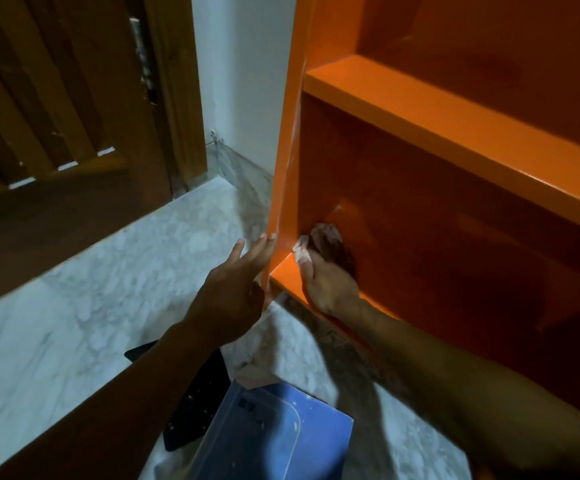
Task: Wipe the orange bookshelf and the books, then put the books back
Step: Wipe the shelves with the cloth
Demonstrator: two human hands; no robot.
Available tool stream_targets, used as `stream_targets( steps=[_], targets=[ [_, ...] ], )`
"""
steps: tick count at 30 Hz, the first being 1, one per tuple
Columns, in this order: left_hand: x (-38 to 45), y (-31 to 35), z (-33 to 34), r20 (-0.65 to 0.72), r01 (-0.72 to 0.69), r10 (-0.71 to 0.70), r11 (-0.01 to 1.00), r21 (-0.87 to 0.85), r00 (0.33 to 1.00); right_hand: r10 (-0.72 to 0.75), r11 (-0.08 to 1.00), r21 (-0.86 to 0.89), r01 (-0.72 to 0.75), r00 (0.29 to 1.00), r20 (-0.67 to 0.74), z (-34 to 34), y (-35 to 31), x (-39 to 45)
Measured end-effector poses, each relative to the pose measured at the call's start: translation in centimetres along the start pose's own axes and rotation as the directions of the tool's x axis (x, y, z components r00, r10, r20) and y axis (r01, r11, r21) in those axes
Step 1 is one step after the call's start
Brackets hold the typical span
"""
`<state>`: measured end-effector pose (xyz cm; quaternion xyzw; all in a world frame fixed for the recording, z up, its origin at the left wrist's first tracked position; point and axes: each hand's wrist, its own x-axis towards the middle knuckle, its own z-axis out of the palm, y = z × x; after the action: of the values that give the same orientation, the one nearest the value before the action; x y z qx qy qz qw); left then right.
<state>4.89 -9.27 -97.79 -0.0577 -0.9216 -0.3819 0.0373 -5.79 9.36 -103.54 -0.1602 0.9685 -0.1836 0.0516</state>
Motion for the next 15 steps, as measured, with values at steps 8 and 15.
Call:
stream_targets(
  steps=[8, 15],
  targets=[
    [0.1, 1.2, 0.1, -0.052, -0.033, 0.036, 0.998, 0.048, 0.998, -0.212, 0.968, 0.122, 0.217, 0.976, -0.053, 3.0, -1.6, -5.7],
    [0.5, 0.3, -0.6, -0.004, -0.051, 0.052, 0.988, 0.143, 0.999, -0.439, 0.867, 0.248, 0.431, 0.898, -0.027, 1.0, -3.7, -6.1]
  ],
)
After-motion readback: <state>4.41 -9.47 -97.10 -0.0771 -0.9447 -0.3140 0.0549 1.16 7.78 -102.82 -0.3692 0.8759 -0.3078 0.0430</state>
